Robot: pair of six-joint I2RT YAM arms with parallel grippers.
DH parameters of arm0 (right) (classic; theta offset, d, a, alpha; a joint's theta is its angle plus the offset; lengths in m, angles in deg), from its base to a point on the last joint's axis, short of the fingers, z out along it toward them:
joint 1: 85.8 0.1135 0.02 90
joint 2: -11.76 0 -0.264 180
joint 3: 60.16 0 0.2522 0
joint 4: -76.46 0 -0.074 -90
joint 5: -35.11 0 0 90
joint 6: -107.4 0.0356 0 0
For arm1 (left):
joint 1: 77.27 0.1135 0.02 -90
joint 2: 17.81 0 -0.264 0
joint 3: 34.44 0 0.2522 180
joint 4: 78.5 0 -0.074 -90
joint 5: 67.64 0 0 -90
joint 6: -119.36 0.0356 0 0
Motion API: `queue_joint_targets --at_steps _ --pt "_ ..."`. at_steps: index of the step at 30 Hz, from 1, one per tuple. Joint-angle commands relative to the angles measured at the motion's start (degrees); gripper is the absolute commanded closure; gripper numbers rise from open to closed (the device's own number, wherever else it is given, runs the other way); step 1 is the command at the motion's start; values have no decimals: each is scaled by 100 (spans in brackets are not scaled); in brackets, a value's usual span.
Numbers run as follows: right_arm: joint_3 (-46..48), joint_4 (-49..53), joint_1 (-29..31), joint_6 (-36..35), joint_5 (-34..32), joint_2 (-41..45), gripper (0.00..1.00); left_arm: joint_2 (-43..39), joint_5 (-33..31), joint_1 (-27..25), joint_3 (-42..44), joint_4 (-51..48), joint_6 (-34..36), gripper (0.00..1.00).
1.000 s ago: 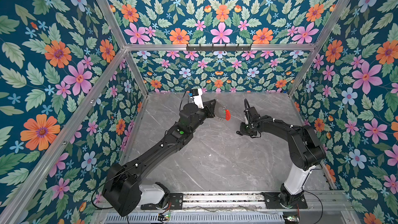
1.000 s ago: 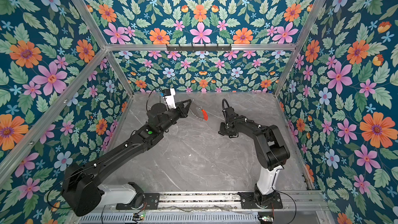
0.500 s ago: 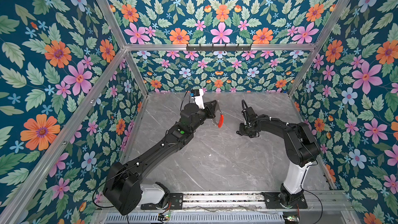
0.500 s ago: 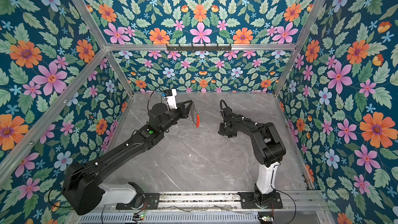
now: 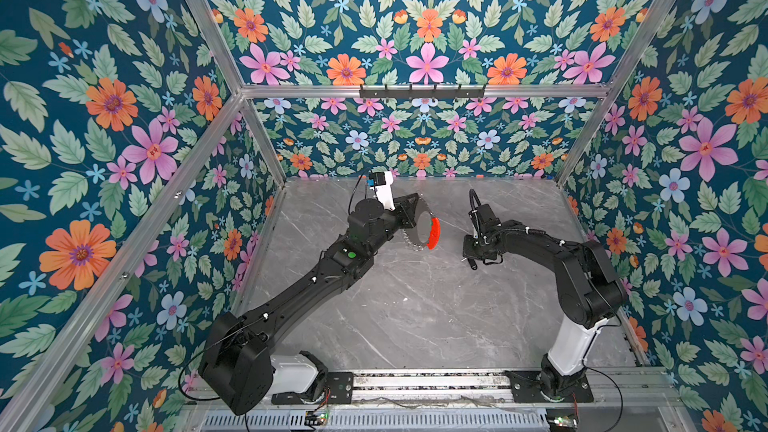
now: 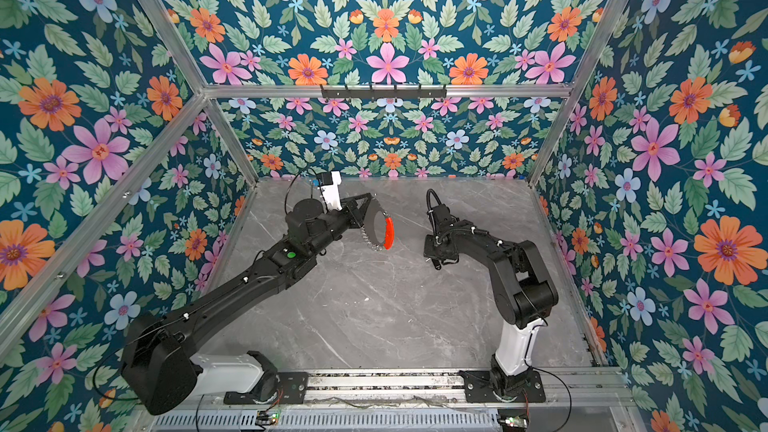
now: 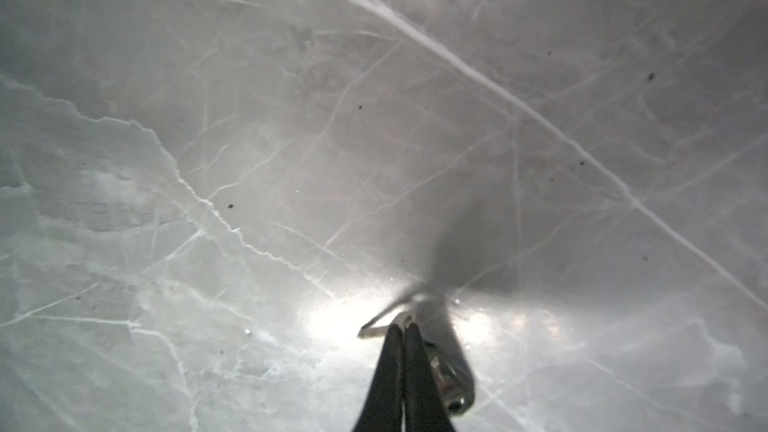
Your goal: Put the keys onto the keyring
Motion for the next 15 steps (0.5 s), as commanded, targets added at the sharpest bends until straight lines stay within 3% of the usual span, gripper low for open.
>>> queue_joint_targets --at_steps 1,8,15 --pt "75 -4 0 -109 96 246 100 12 65 5 -42 315 57 100" --pt "558 -747 -6 -421 738 1009 100 121 131 5 -109 354 -3 100" --pt "1198 -1911 -17 -591 2015 1250 100 245 212 5 -201 393 -61 100"
